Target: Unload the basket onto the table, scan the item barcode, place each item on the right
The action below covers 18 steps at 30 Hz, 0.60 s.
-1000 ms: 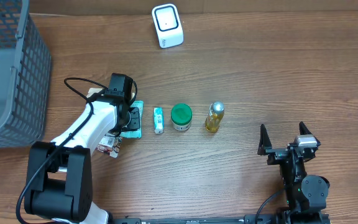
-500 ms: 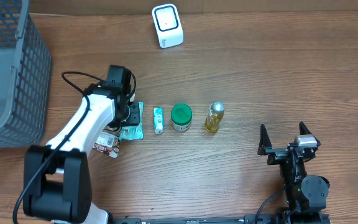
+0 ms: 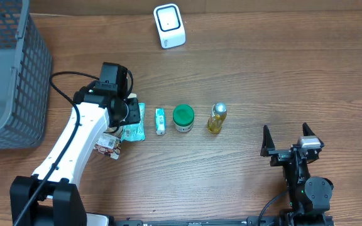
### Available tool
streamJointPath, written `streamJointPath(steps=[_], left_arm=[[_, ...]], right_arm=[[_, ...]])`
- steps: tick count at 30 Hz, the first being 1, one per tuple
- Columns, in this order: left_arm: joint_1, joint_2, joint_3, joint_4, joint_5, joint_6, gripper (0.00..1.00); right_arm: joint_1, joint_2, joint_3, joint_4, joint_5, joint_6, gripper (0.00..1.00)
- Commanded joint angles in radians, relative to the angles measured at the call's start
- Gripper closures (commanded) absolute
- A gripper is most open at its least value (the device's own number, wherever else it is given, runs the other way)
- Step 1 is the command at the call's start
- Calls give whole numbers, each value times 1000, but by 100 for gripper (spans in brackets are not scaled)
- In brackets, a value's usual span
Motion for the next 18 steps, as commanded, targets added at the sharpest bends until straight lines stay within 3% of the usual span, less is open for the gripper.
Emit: streamJointPath(steps=[1,18], left_arm=[[-5,-3,-36,10,23,-29,56],[-5,10,-119,32,17,-32,55]], right_arm=[[0,-2,-11,5,-6,-1,0],[0,-2,-11,5,-6,-1,0]])
